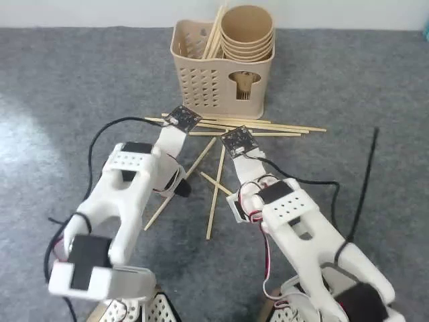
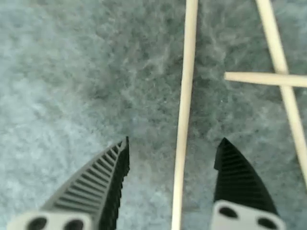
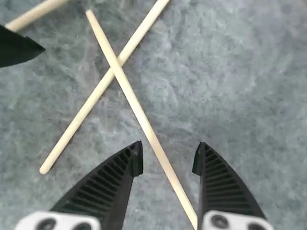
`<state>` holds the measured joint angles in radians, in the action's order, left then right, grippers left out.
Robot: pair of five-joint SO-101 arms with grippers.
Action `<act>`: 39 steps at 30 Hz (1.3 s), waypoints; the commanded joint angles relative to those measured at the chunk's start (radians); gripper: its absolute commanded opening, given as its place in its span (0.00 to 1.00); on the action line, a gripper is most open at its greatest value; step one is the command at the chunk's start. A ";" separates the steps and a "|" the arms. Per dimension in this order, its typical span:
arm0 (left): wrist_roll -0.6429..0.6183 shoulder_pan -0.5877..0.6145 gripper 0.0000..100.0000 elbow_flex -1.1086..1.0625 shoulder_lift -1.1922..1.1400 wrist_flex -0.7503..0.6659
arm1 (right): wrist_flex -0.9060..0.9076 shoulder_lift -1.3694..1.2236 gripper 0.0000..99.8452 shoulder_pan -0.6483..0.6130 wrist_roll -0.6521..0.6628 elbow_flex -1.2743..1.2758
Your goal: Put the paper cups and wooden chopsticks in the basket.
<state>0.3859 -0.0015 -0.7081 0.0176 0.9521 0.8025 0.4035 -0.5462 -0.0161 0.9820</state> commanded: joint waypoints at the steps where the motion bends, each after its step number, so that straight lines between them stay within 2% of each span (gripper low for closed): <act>1: 0.034 -0.006 0.26 0.093 -0.068 -0.015 | -0.059 -0.039 0.19 0.019 0.048 -0.009; 8: 0.068 -0.038 0.11 0.147 -0.127 0.015 | -0.090 -0.133 0.19 0.044 0.066 -0.035; 13: 0.069 -0.055 0.13 0.134 -0.129 0.020 | -0.081 -0.219 0.10 0.041 0.068 -0.086; 20: 0.117 -0.057 0.12 0.105 -0.129 0.069 | -0.081 -0.231 0.10 0.010 0.068 -0.087; 22: 0.107 -0.055 0.08 0.099 -0.129 0.074 | -0.081 -0.231 0.09 0.004 0.063 -0.084; 25: 0.109 -0.057 0.01 0.093 -0.129 0.106 | -0.081 -0.232 0.00 0.001 0.060 -0.072; 34: 0.106 -0.104 0.01 0.125 -0.118 0.230 | -0.027 -0.209 0.01 0.007 0.057 -0.094; 39: 0.104 -0.104 0.01 0.211 -0.117 0.324 | 0.041 -0.077 0.01 0.007 -0.020 -0.107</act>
<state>0.4872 -0.0982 -0.5715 -0.1128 1.2160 0.8040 0.2163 -0.5201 0.0023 0.9114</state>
